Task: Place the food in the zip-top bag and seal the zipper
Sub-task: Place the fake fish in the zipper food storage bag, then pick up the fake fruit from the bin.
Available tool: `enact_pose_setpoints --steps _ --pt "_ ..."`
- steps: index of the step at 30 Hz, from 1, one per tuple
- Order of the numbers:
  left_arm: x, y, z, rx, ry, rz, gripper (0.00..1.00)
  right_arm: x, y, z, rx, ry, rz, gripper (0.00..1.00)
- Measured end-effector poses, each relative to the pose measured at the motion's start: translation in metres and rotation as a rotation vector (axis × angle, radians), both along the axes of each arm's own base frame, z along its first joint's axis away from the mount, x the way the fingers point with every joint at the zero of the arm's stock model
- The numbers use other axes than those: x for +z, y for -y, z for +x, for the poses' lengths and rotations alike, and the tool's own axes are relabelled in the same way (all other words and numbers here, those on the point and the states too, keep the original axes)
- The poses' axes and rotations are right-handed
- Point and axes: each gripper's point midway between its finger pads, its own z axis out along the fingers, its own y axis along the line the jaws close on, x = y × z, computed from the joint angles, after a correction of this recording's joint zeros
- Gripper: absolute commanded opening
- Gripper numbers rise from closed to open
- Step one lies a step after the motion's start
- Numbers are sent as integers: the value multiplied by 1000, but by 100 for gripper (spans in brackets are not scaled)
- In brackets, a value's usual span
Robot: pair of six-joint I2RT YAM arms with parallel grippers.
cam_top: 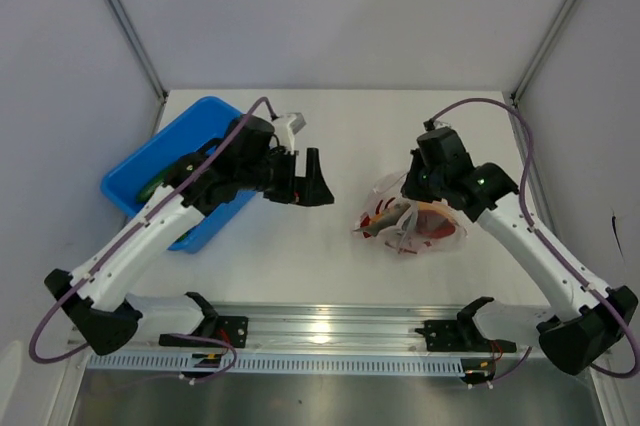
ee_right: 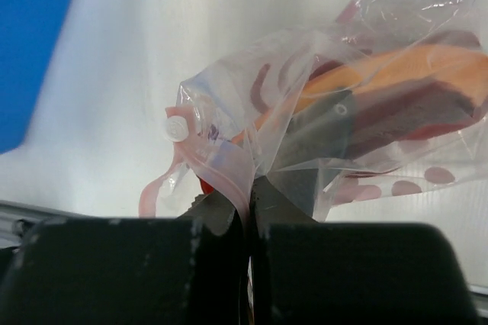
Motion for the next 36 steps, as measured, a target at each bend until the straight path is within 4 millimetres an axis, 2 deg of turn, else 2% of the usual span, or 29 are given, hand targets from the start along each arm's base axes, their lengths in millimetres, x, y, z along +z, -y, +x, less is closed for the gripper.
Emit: enact_pose_setpoints --steps 3,5,8,10,16,19,24,27,30,36 --pt "4 -31 17 107 80 57 96 15 16 11 -45 -8 85 0" --pt "2 -51 30 180 109 97 96 26 38 23 -108 0 143 0" --pt "-8 -82 39 275 129 165 96 40 76 39 -207 13 202 0" --pt "-18 -100 41 328 137 228 97 38 84 40 -221 -15 206 0" --pt "-51 -147 52 447 112 386 95 18 65 37 -143 -133 233 0" --pt "-61 -168 58 513 75 414 95 25 62 35 -120 -137 290 0" --pt "-75 -195 62 609 20 438 95 43 77 38 -148 -91 347 0" --pt "-82 -210 64 667 -13 469 94 43 65 36 -104 -91 339 0" --pt "-90 -238 72 762 -59 512 93 36 51 34 -62 -119 329 0" --pt "-109 -283 83 890 -131 589 90 8 19 32 23 -190 248 0"
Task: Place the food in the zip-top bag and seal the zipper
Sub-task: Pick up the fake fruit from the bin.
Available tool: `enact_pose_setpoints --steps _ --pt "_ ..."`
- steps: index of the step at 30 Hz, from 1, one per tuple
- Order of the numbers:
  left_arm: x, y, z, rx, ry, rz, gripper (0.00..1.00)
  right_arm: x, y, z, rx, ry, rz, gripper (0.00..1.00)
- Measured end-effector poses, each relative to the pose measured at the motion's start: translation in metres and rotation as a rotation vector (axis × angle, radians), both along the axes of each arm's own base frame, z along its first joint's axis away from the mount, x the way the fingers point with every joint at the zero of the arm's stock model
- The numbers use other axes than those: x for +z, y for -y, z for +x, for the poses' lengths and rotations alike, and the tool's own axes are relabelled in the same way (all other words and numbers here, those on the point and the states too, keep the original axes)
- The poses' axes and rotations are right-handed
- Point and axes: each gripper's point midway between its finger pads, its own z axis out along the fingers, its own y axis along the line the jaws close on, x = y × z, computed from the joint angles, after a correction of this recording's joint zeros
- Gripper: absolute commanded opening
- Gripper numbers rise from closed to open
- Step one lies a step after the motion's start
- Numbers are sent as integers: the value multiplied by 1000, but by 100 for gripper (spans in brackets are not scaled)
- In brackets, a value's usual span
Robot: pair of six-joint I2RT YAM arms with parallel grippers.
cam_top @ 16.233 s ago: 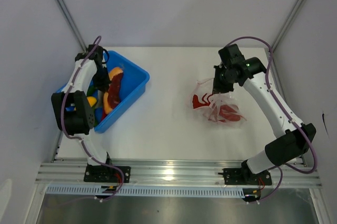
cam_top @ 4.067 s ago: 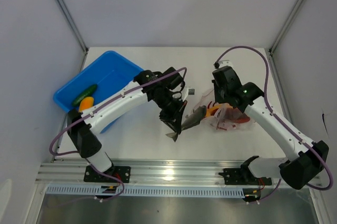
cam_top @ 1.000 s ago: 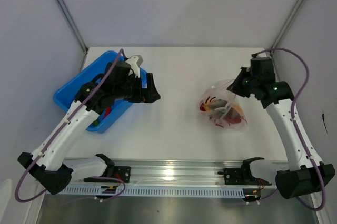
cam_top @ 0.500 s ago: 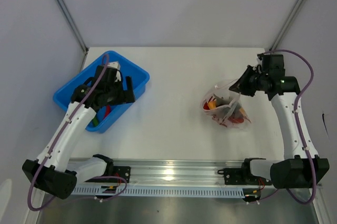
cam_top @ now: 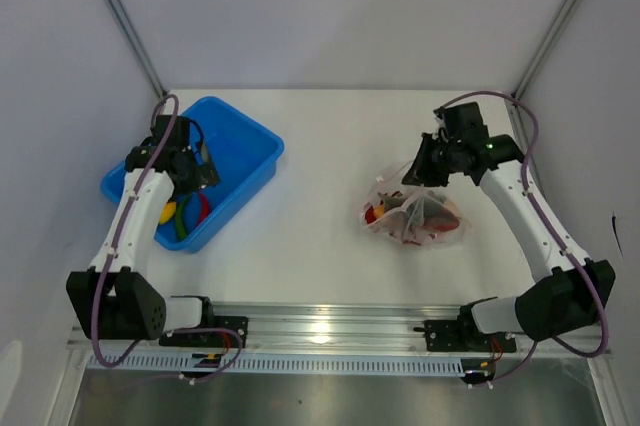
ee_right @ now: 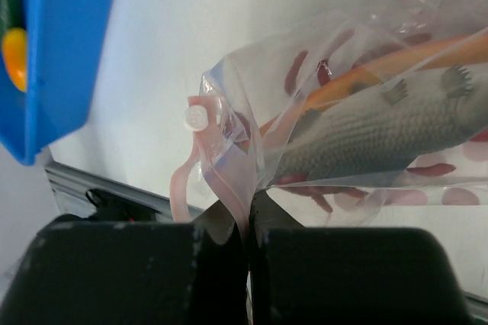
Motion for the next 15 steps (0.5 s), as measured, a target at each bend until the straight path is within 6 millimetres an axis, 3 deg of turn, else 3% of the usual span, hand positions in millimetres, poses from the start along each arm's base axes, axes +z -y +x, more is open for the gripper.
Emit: enact_pose_setpoints --steps 6,15 --pt "-31 -52 17 101 -90 83 90 -34 -26 -7 91 -73 -40 0" --pt "-76 -110 25 149 -238 229 91 -49 -32 4 123 -77 -55 0"
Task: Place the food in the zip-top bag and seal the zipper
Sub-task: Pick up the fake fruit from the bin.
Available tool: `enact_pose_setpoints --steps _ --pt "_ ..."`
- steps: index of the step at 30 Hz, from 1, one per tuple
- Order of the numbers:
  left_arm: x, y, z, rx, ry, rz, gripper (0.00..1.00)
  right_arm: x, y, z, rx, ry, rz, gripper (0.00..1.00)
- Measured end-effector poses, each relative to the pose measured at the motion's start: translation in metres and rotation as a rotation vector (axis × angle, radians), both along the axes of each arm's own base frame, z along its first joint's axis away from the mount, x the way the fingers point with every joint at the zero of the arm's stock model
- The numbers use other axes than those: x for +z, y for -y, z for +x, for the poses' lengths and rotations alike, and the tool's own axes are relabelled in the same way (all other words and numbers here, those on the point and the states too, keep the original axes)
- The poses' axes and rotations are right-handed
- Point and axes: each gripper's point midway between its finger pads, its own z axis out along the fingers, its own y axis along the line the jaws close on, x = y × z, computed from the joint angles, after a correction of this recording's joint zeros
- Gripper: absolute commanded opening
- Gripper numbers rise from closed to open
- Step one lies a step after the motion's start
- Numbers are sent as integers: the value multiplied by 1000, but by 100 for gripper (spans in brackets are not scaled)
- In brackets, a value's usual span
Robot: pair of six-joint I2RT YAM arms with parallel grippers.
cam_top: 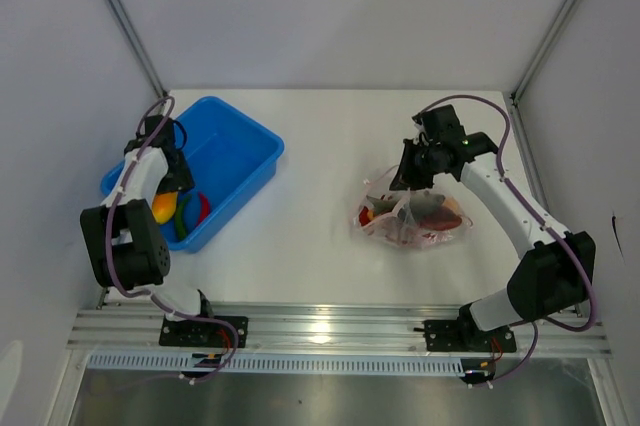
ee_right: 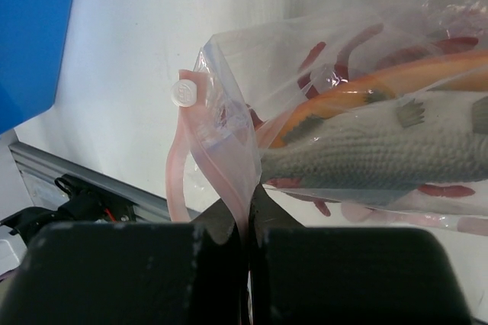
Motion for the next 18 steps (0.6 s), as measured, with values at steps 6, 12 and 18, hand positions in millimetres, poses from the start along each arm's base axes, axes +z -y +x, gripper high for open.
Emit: enact_pose_setpoints --steps 6,12,18 --pt "1 -28 9 3 21 66 88 -1 1 3 26 27 -13 0" --pt "-1 -42 14 -34 38 85 82 -10 7 2 36 19 -21 0" --pt "-5 -39 21 -96 47 70 84 -11 23 11 4 28 -20 0"
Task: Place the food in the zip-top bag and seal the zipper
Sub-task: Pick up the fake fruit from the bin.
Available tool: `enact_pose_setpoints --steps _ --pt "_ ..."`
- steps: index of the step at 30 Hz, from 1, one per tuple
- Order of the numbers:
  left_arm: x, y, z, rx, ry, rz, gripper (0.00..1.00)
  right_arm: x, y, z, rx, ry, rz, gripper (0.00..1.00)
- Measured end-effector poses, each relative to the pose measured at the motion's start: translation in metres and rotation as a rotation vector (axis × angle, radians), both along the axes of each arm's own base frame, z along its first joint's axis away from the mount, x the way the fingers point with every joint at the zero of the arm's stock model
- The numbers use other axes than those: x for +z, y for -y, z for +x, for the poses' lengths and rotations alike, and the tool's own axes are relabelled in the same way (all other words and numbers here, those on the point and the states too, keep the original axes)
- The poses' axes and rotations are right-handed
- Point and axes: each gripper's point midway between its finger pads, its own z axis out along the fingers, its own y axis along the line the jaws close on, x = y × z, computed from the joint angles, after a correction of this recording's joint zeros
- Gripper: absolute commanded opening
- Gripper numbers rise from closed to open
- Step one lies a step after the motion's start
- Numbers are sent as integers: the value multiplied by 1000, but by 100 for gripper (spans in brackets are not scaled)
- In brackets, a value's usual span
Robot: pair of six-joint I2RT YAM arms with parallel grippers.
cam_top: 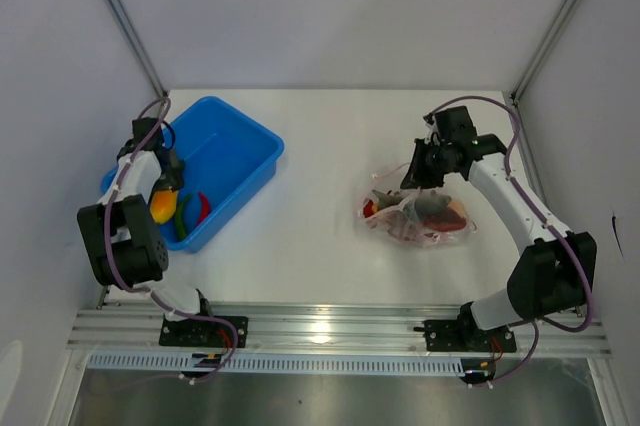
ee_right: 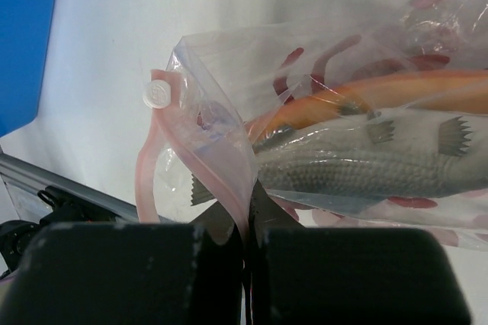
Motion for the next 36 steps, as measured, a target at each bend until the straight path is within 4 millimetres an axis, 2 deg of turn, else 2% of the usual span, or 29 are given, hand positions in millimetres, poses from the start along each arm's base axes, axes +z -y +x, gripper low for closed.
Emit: enact_pose_setpoints --steps 6,19,22,24,25,27,28,31,36 --pt "-20 7 -1 -49 -51 -41 88 -4 5 -3 1 -6 -2 0" --pt "-60 2 7 -105 -140 -41 89 4 2 -13 27 24 5 0" --pt "-60 -1 14 -108 -130 -35 86 4 1 -13 31 24 4 0" --pt "-61 0 15 -108 -129 -36 80 4 1 -13 31 25 2 0" --pt "-62 0 14 -106 -131 -37 69 4 1 -13 29 25 0 0" --pt "-64 0 14 -98 -133 -41 56 4 2 -13 26 26 -5 0" --pt "-64 0 13 -97 -136 -43 46 3 3 -12 23 26 -7 0" --pt "-65 2 12 -90 -137 -55 35 4 5 -12 17 26 -10 0" --pt "-65 6 12 -70 -119 -80 23 5 8 -11 5 29 -13 0"
